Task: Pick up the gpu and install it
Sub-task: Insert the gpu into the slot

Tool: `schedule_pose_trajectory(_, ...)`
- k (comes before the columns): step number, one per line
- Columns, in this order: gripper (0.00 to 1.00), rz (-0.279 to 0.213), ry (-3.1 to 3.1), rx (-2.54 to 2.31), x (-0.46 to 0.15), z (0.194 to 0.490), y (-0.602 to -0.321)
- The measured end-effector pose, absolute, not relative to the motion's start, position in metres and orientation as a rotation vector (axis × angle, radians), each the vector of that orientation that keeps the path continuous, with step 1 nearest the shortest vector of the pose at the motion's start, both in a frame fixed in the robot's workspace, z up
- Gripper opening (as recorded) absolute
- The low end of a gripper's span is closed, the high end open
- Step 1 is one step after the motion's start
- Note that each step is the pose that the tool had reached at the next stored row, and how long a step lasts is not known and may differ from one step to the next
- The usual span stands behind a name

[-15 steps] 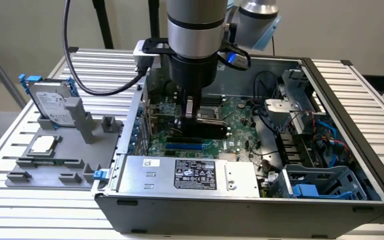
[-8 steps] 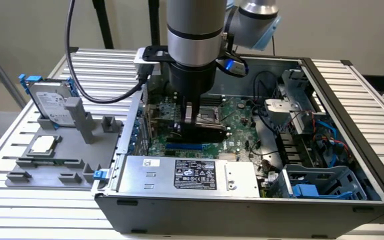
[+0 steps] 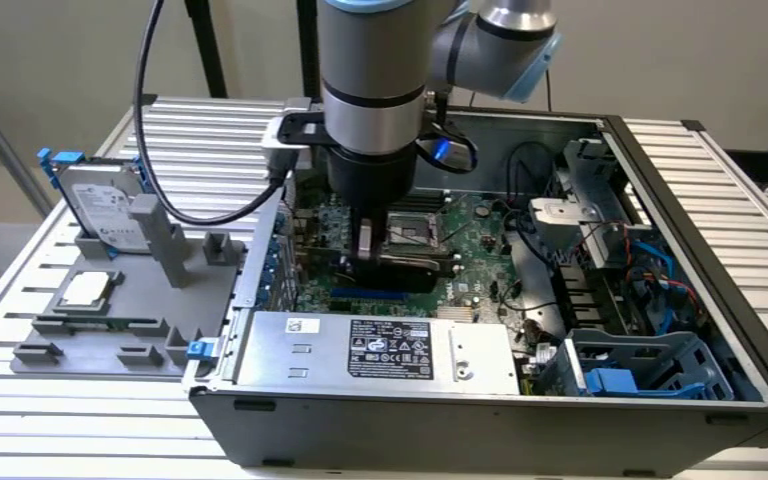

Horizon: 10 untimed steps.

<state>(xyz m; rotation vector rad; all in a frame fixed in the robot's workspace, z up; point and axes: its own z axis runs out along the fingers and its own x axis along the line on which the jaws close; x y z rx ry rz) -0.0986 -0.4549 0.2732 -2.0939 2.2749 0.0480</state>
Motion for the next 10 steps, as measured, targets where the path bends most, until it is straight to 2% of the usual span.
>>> schedule_pose_trajectory(10,0.00,0.045,2.275,-2.097,-0.1000,0.2725,-0.4540)
